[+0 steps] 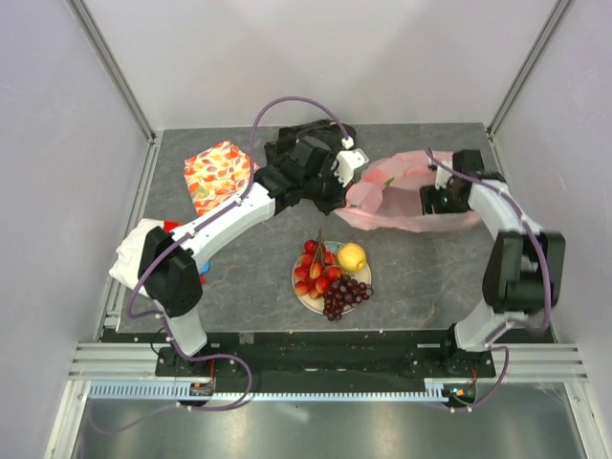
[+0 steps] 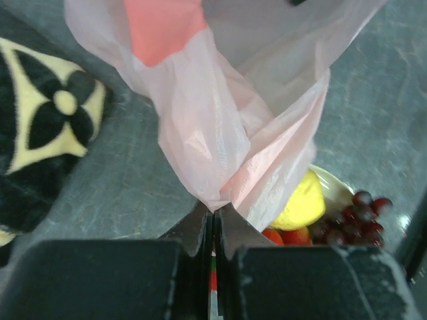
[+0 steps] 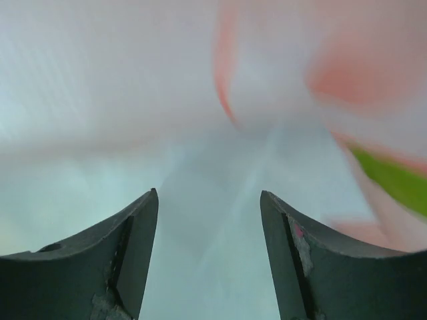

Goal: Take the fake fruits out of the plastic bag
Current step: Adjust the plastic bag at the center of the board.

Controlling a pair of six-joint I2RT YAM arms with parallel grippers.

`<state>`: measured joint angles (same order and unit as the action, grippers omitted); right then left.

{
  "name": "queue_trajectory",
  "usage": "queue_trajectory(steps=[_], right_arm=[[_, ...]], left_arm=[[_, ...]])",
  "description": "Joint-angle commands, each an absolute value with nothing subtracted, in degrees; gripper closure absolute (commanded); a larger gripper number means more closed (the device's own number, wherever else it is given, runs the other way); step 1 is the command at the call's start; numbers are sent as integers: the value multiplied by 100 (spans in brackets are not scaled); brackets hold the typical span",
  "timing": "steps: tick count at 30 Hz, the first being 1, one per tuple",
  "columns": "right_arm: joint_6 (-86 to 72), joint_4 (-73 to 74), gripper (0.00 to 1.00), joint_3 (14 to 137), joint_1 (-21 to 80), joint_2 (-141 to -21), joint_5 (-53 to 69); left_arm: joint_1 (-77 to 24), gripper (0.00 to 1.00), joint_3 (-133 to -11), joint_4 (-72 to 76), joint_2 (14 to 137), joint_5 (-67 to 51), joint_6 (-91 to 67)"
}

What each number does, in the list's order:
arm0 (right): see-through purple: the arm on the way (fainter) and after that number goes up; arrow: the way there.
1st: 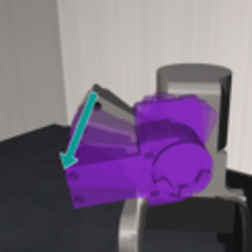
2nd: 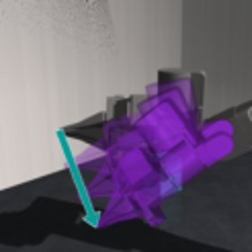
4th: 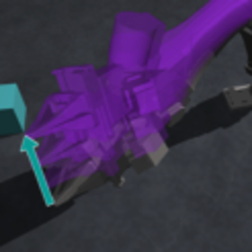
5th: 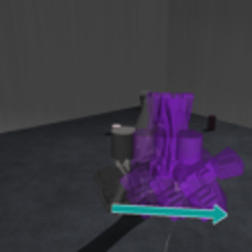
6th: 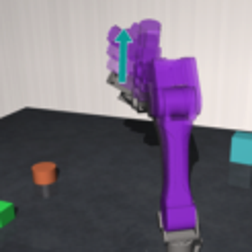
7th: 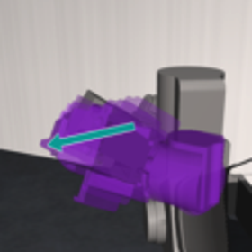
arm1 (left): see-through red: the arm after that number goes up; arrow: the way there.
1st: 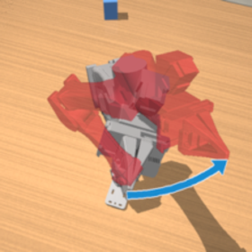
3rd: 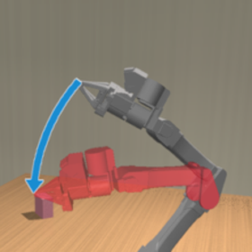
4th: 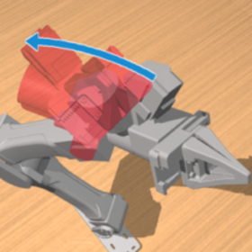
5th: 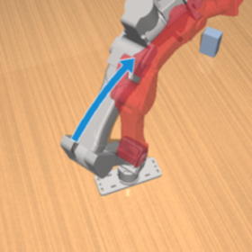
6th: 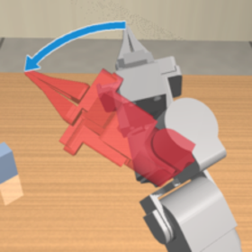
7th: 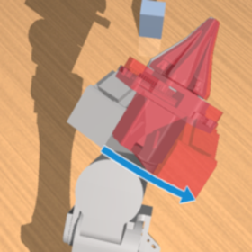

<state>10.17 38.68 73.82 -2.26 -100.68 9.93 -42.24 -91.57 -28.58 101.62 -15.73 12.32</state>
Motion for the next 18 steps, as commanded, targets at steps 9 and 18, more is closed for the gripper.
queue_trajectory(steps=[9, 18], right_arm=[[1461, 4265, 26, 6539, 156, -7293, 1854], [1116, 3551, 38, 6662, 571, -8578, 2215]], left_arm=[[-4298, 98, -9272, -3305, 9825, -2848, 1520], [-4298, 98, -9387, -3278, 10248, -2540, 1327]])
